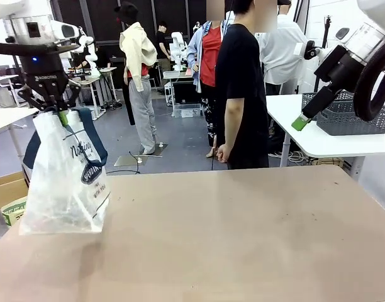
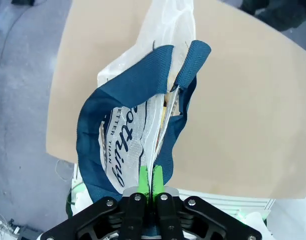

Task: Transfer purchased items from the store into the shopping bag.
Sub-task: Move the Reusable shopping bag to the right side of the table.

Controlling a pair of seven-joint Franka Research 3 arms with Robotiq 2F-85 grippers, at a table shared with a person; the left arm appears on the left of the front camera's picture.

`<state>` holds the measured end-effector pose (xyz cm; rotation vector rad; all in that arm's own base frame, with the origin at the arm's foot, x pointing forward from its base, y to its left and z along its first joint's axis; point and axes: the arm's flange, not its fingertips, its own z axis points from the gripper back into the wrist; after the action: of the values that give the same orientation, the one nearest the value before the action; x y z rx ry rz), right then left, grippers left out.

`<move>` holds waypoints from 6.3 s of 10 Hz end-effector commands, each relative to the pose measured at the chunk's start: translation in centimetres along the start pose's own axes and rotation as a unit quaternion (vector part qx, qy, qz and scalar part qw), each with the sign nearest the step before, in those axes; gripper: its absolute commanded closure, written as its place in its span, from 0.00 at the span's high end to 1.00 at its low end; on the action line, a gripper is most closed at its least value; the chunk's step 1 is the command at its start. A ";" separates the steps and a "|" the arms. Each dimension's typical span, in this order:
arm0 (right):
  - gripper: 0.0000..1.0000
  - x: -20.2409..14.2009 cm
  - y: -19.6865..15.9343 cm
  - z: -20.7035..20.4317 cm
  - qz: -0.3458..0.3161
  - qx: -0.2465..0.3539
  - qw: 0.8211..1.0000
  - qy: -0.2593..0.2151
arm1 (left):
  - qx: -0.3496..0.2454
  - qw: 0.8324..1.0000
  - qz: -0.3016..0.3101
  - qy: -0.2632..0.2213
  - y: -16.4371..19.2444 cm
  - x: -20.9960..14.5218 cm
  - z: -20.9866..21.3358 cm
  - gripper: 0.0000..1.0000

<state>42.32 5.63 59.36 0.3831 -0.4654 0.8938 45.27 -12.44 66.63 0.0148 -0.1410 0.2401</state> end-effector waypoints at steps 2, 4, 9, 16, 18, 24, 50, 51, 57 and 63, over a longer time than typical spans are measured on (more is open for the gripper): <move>1.00 0.0 0.2 -0.1 -0.004 -0.002 1.000 0.002 | -0.012 0.997 -0.012 -0.071 4.5 1.7 0.7 0.00; 1.00 0.0 0.2 -0.1 -0.004 -0.002 1.000 0.002 | 0.010 0.996 -0.026 -0.083 7.2 3.9 0.9 0.00; 1.00 0.0 0.2 -0.1 -0.004 -0.002 1.000 0.002 | 0.035 0.996 -0.040 -0.067 10.7 8.6 0.0 0.00; 1.00 0.0 0.2 -0.1 -0.004 -0.002 1.000 0.002 | 0.029 0.992 -0.058 -0.110 10.9 8.3 -3.3 0.00; 1.00 0.0 0.2 -0.1 -0.004 -0.002 1.000 0.002 | 0.045 0.988 -0.070 -0.132 10.7 8.7 -4.2 0.00; 1.00 0.0 0.2 -0.1 -0.004 -0.002 1.000 0.002 | 0.040 0.986 -0.082 -0.141 12.8 9.6 -7.5 0.00; 1.00 0.0 0.2 -0.1 -0.004 -0.002 1.000 0.002 | 0.029 0.992 -0.074 -0.102 11.9 7.3 -10.3 1.00; 1.00 0.0 0.2 -0.1 -0.004 -0.002 1.000 0.002 | 0.027 0.991 -0.075 -0.106 11.8 7.0 -9.7 1.00; 1.00 0.0 0.2 -0.1 -0.004 -0.002 1.000 0.002 | 0.040 0.992 -0.073 -0.091 10.0 5.2 -6.2 1.00; 1.00 0.0 0.2 -0.1 -0.004 -0.002 1.000 0.002 | 0.028 0.991 -0.083 -0.096 10.2 5.2 -7.0 1.00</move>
<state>42.30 5.64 59.39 0.3826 -0.4660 0.8941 48.76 -1.22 60.55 0.1076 -0.3109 0.0837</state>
